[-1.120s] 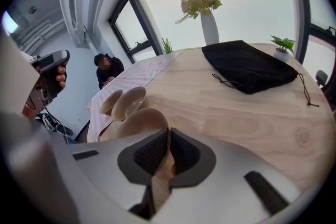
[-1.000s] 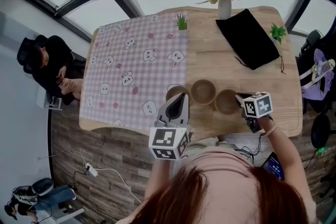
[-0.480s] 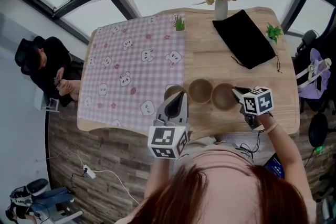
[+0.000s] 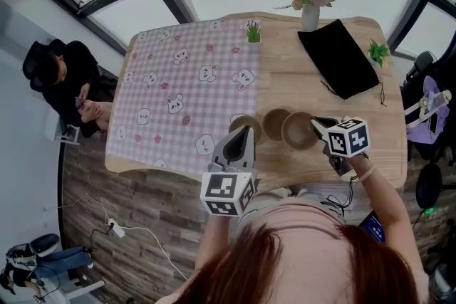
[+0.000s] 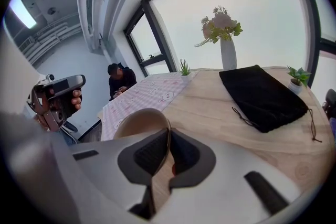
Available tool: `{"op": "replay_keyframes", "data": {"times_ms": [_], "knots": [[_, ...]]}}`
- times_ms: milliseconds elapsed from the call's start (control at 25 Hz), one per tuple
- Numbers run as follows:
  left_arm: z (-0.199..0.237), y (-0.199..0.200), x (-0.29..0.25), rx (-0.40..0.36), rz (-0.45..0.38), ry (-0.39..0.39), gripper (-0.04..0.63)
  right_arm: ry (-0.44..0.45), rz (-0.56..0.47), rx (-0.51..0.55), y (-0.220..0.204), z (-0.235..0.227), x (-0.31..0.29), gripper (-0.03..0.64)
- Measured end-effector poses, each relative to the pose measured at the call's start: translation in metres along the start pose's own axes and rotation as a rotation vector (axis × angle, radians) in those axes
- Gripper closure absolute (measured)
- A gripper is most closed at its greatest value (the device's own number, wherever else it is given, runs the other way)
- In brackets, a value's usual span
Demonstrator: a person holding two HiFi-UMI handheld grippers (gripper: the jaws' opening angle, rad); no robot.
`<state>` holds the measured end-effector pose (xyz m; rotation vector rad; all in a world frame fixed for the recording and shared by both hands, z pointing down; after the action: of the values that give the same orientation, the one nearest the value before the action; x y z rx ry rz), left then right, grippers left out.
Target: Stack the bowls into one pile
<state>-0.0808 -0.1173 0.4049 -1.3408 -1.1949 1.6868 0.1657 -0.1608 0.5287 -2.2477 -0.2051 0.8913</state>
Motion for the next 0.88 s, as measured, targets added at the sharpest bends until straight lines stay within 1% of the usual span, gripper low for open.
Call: {"op": "replay_keyframes", "data": {"times_ms": [360, 640, 880], "knots": [[0.022, -0.004, 0.0, 0.003, 0.007, 0.013, 0.584, 0.013, 0.004, 0.016, 0.012, 0.013, -0.028, 0.601], [0.033, -0.005, -0.002, 0.008, 0.017, 0.018, 0.584, 0.002, 0.003, 0.002, 0.018, 0.011, -0.046, 0.601], [0.033, -0.006, 0.003, 0.009, 0.014, 0.044, 0.584, -0.002, 0.016, 0.017, 0.017, 0.006, -0.064, 0.601]]}}
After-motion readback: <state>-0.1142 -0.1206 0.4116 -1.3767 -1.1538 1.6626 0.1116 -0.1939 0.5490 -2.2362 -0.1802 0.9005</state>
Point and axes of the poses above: the fingertips, and each gripper's own axes: x backward along the fingers, z to its left, y out of its top, the point moved 7 cm from there along x, backward along the fingers, and after that the axes turned 15 degrees about y, right-handed, at the moved point
